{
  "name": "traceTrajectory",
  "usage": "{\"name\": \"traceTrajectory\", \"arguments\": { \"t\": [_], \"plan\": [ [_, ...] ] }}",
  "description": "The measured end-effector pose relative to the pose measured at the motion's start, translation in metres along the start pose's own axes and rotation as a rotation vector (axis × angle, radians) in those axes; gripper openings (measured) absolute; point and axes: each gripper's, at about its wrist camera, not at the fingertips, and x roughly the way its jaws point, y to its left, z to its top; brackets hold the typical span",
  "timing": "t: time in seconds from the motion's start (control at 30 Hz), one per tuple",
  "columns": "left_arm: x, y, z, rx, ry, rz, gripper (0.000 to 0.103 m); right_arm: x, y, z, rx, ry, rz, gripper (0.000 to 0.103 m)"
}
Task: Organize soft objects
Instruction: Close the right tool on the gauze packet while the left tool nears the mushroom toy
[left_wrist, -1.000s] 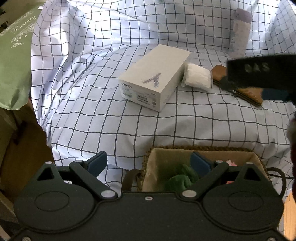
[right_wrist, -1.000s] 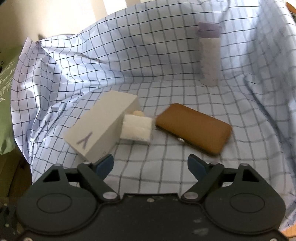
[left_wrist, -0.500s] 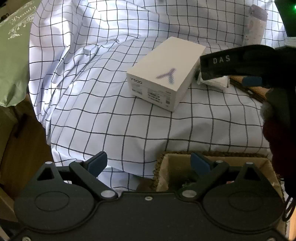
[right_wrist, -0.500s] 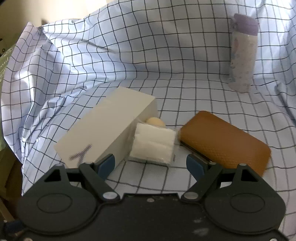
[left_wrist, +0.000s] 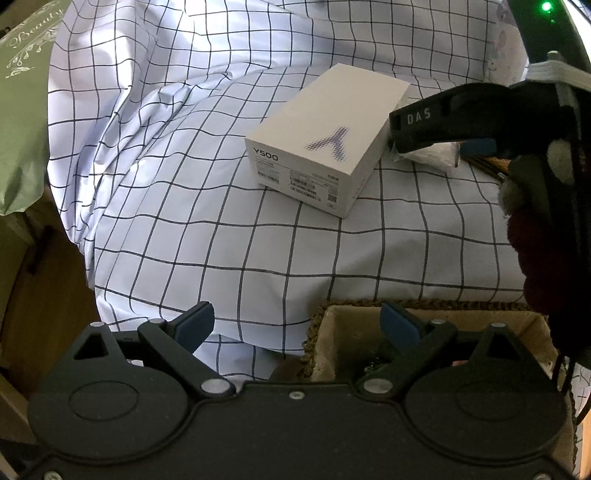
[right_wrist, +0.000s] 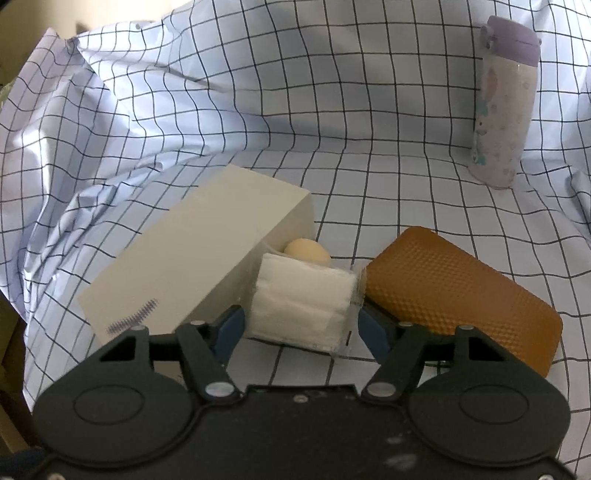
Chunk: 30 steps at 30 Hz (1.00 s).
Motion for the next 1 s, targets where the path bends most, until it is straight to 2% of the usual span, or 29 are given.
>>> {"name": "traceTrajectory", "arguments": {
  "t": [0.23,0.47,0.7,0.83,1.0],
  "plan": [
    [0.0,-0.003,0.001,-0.002,0.007,0.0,0.094,-0.008,0.0,-0.001,-0.029,-0.013,0.021,0.049],
    [-0.001,-0.006,0.011,-0.035,0.02,-0.038,0.094,-0.039,-0.014,-0.007,-0.049,-0.042,-0.01,0.048],
    [-0.002,-0.015,0.035,-0.114,0.033,-0.11,0.094,-0.074,-0.042,-0.026,-0.076,-0.081,-0.131,0.048],
    [0.0,-0.024,0.056,-0.198,0.042,-0.158,0.093,-0.091,-0.061,-0.038,-0.055,-0.1,-0.173,0.048],
    [0.01,-0.033,0.088,-0.374,0.052,-0.206,0.093,-0.106,-0.075,-0.052,-0.024,-0.118,-0.179,0.049]
  ]
}}
